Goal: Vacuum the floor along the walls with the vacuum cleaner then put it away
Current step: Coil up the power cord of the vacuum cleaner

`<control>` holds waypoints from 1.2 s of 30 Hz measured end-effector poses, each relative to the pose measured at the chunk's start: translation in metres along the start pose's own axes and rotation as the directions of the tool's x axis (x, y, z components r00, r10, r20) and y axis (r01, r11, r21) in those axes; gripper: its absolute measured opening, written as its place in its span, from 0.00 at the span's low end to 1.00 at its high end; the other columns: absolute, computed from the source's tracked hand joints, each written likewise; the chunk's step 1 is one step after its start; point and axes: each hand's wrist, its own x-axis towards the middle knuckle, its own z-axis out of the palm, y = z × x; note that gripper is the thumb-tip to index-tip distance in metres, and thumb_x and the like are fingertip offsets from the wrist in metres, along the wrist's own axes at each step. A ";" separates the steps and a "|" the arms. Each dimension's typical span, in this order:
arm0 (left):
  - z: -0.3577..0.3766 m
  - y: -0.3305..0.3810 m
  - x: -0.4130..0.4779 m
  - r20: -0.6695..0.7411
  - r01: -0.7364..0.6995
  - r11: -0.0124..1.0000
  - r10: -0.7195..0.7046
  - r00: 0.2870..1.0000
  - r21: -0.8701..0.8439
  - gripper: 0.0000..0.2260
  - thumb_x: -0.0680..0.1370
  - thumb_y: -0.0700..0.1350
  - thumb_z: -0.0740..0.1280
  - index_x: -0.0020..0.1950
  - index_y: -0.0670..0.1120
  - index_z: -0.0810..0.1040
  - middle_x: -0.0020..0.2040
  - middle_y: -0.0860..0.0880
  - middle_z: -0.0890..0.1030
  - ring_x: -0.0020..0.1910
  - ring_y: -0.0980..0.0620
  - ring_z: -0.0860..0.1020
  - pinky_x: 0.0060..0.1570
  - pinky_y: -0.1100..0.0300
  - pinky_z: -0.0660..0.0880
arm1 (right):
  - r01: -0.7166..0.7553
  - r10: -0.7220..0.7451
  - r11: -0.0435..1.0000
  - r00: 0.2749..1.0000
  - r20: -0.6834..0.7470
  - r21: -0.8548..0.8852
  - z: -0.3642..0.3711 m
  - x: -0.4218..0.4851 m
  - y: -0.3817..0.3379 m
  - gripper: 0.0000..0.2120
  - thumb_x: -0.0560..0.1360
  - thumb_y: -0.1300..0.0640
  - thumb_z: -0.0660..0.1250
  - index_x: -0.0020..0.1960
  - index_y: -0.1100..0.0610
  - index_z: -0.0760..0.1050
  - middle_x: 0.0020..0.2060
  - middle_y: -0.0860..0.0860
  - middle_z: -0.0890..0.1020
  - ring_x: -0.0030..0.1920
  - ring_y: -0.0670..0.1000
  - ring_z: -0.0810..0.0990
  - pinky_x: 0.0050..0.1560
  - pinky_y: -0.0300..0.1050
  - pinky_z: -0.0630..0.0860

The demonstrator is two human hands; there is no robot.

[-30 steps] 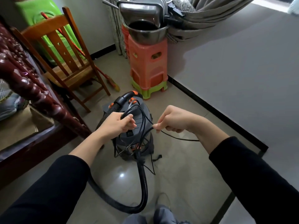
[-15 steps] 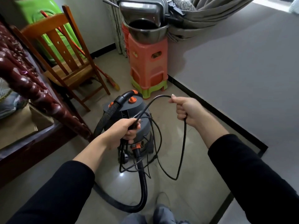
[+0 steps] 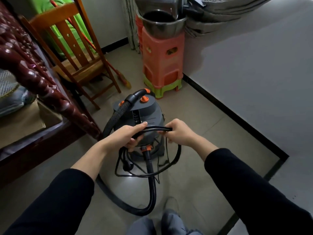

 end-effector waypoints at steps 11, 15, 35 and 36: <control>-0.029 -0.149 0.061 -0.336 -0.015 1.000 0.008 0.942 -0.017 0.15 0.78 0.55 0.64 0.48 0.46 0.85 0.30 0.47 0.65 0.31 0.51 0.65 0.31 0.64 0.67 | -0.168 0.153 0.985 0.962 0.228 0.049 0.064 0.068 0.074 0.09 0.68 0.53 0.78 0.38 0.57 0.80 0.28 0.48 0.76 0.30 0.45 0.73 0.32 0.37 0.69; -0.041 -0.207 0.100 -0.476 0.061 0.998 -0.058 0.878 -0.008 0.09 0.77 0.60 0.65 0.44 0.62 0.84 0.31 0.52 0.76 0.34 0.37 0.72 0.52 0.42 0.72 | -0.165 0.144 0.981 0.970 0.194 0.097 0.098 0.105 0.106 0.04 0.70 0.58 0.75 0.44 0.55 0.83 0.36 0.53 0.83 0.37 0.48 0.78 0.42 0.41 0.74; -0.040 -0.321 0.198 -0.611 0.289 0.901 -0.035 0.791 0.323 0.22 0.82 0.51 0.58 0.76 0.47 0.64 0.75 0.44 0.64 0.74 0.45 0.58 0.72 0.45 0.57 | -0.365 0.412 0.909 0.861 -0.299 0.203 0.178 0.180 0.156 0.12 0.70 0.53 0.73 0.52 0.56 0.82 0.44 0.48 0.84 0.48 0.48 0.82 0.47 0.42 0.76; -0.036 -0.317 0.195 -0.602 0.243 0.907 0.016 0.798 0.345 0.27 0.81 0.51 0.62 0.77 0.46 0.60 0.76 0.44 0.61 0.75 0.46 0.56 0.73 0.45 0.55 | -0.380 0.457 0.880 0.842 -0.288 0.285 0.171 0.180 0.151 0.15 0.70 0.51 0.73 0.54 0.56 0.79 0.46 0.48 0.83 0.49 0.49 0.81 0.48 0.45 0.77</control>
